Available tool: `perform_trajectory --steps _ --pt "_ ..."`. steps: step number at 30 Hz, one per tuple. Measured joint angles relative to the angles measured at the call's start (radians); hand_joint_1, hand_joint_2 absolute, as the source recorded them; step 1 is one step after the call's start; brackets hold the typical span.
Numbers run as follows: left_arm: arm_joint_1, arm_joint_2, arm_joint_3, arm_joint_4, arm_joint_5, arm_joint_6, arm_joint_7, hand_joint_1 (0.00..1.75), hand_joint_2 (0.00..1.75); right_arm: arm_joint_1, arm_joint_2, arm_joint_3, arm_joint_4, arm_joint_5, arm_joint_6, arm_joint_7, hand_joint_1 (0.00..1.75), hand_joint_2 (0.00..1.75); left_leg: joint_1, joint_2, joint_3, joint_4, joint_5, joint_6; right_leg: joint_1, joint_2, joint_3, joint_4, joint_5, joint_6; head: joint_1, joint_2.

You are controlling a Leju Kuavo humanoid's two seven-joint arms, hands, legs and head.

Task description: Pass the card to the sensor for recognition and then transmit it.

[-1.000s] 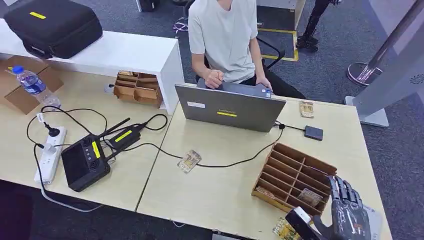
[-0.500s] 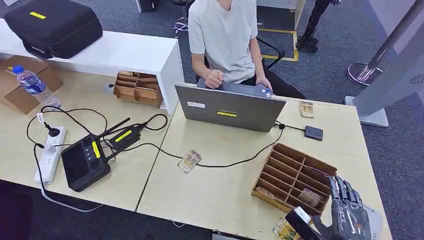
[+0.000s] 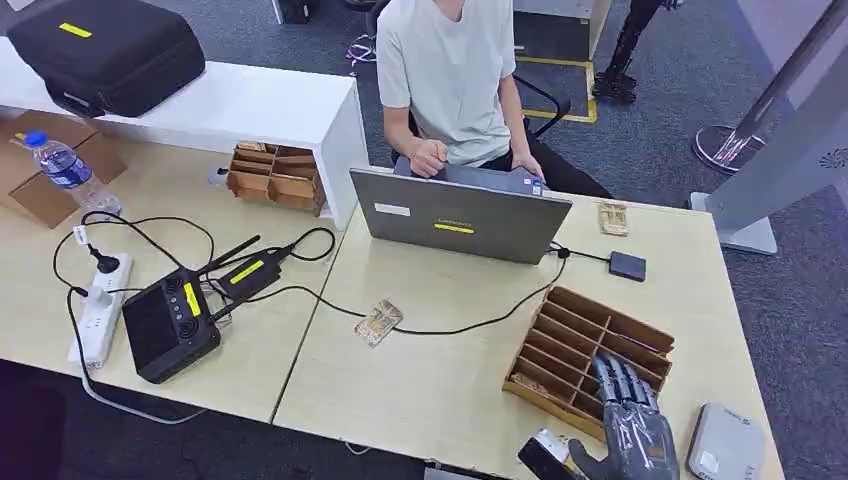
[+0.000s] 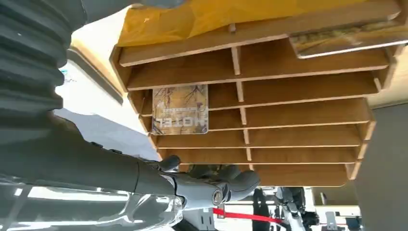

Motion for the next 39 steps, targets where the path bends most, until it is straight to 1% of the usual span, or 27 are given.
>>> perform_trajectory --steps 14,19,25,30,39 --pt "0.0 0.001 0.0 0.0 0.0 0.0 -0.001 0.0 1.75 0.0 0.005 0.013 0.0 -0.003 -0.002 -0.001 0.0 1.75 0.0 0.0 0.0 0.0 0.0 0.0 0.0 0.0 0.0 0.0 0.0 0.0 0.0 0.0" --pt "0.0 0.003 0.0 0.0 -0.003 0.0 -0.002 0.0 1.75 -0.006 0.002 0.014 0.0 -0.052 -0.016 -0.01 0.0 1.75 0.0 0.0 0.0 0.0 0.0 0.0 0.0 0.0 0.0 0.0 0.0 0.0 0.0 0.0" --pt "-0.001 0.023 0.001 0.0 -0.009 0.013 -0.005 0.0 1.75 -0.02 0.0 0.023 0.02 -0.102 -0.047 -0.037 0.0 1.75 0.0 0.0 0.0 0.0 0.0 0.0 0.0 0.0 0.0 0.0 0.0 0.0 0.0 0.0" --pt "-0.002 0.049 0.001 0.0 -0.012 0.019 -0.006 0.0 1.75 -0.029 0.0 0.024 0.047 -0.118 -0.052 -0.05 0.0 1.75 0.0 0.0 0.0 0.0 0.0 0.0 0.0 0.0 0.0 0.0 0.0 0.0 0.0 0.0" --pt "-0.002 0.061 0.001 0.0 -0.017 0.018 -0.006 0.0 1.75 -0.052 0.0 0.024 0.087 -0.119 -0.056 -0.049 0.0 1.75 0.0 0.0 0.0 0.0 0.0 0.0 0.0 0.0 0.0 0.0 0.0 0.0 0.0 0.0"
